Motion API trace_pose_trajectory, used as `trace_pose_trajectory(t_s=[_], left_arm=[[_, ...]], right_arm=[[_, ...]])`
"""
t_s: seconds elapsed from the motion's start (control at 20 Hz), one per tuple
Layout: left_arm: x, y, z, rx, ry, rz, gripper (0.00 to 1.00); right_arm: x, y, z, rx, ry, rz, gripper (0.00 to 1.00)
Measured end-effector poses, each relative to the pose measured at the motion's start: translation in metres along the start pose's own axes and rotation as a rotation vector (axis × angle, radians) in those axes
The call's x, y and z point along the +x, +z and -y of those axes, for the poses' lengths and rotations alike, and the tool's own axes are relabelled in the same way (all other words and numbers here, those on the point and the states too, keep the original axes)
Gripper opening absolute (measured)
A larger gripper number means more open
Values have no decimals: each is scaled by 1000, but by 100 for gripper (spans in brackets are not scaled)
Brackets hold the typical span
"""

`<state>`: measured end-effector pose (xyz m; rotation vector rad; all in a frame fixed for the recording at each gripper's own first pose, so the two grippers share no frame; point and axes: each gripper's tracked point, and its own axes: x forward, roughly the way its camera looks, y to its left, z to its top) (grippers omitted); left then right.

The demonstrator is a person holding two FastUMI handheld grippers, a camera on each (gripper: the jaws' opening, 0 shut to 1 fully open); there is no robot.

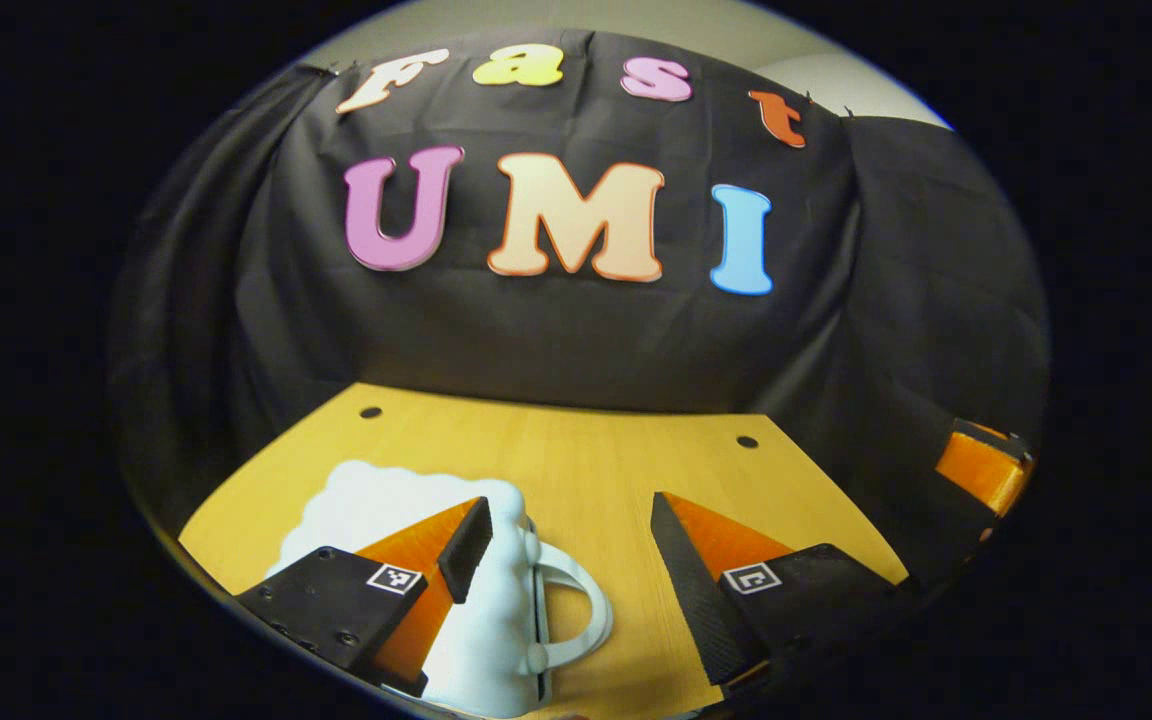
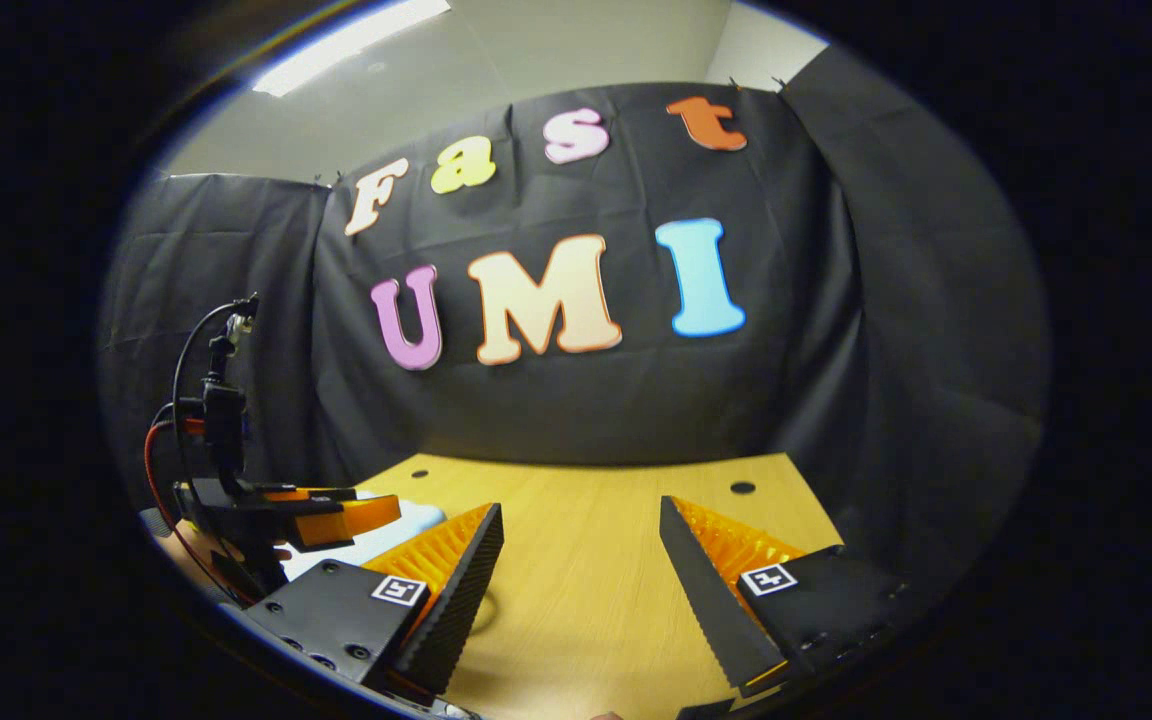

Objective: First open the suitcase, pack the skin care products into it, and then close the suitcase.

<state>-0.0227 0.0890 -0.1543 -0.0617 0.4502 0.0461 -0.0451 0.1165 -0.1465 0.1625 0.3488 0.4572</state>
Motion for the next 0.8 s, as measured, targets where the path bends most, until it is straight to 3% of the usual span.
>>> trace_pose_trajectory(t_s=[0.2,0.25,0.3,0.5,0.8], left_arm=[[-32,84,-2,82,70,234,95],[-39,104,-3,109,79,280,95],[-45,116,-2,134,68,313,94],[-60,149,15,163,-12,384,94],[-67,151,34,152,-137,404,94]], right_arm=[[1,75,-1,16,-44,195,97],[-2,94,-6,20,-48,241,93],[-5,109,-9,15,-65,285,97],[-17,137,-22,-39,-117,353,97],[-40,146,-38,-82,-186,391,97]])
